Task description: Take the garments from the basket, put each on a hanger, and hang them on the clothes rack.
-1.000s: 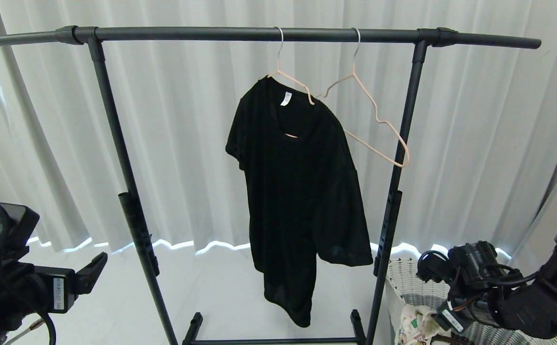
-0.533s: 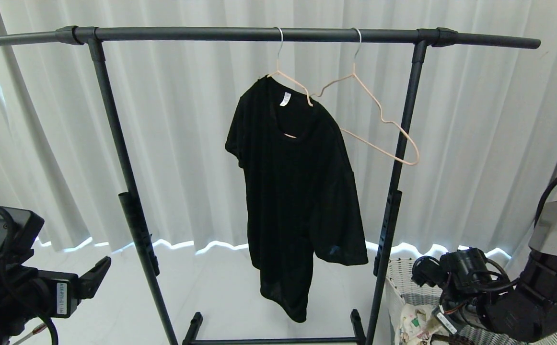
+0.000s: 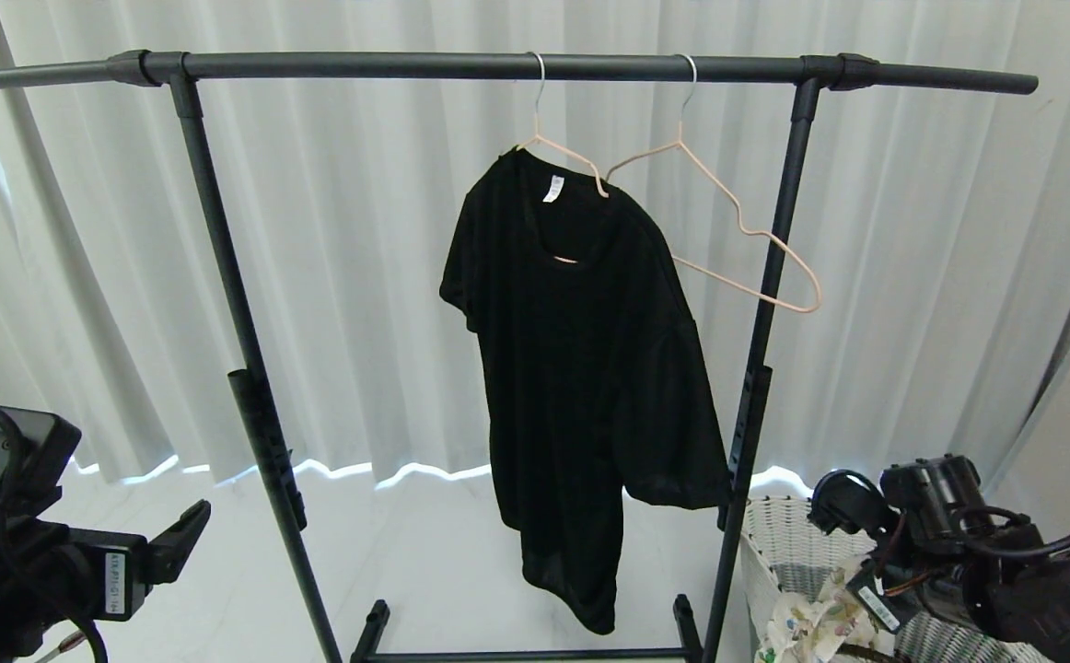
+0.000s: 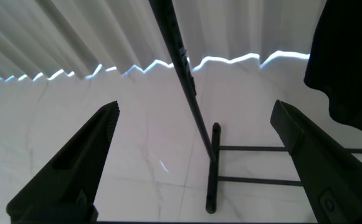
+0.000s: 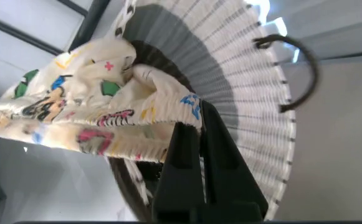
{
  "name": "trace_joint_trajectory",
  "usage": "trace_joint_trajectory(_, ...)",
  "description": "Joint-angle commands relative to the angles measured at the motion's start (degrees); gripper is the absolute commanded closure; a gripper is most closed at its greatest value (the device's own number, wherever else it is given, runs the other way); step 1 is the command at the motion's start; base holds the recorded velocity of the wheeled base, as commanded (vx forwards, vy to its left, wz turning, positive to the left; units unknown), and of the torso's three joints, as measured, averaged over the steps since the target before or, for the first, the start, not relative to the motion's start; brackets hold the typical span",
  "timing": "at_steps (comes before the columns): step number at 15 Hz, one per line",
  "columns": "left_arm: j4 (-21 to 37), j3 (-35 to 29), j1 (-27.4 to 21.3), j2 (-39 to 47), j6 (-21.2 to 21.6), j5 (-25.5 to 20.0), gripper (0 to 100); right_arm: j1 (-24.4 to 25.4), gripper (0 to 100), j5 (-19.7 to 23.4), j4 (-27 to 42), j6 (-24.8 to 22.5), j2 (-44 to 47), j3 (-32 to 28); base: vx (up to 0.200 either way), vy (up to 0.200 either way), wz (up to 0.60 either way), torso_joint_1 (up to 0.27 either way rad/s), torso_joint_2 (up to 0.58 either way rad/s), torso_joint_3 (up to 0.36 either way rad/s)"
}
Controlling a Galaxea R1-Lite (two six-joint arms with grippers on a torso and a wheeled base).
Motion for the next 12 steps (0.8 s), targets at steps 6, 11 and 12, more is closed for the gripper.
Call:
trace_joint_trajectory(6,-0.03,-0.33,-4.27,-1.58,-0.34,-0.65,0,6.88,100,0.13,38.62,0.06,-27.44,-25.11,-0.200,0.000,0.00,0.002,0.00,0.000)
trace_joint_trajectory(11,-0.03,-0.59,-9.01,-3.07,0.01,-0.82,0,12.95,100,0.13,42.13,0.15,-27.71,-31.62,-0.080,0.000,0.00,0.001,0.00,0.002)
trace_joint_trajectory(12,-0.03,-1.12,-11.83,-3.77,-0.17,-1.61,0,14.62,100,0.30,42.13,0.23,-27.53,-32.23,0.000,0.000,0.00,0.000,0.00,0.000)
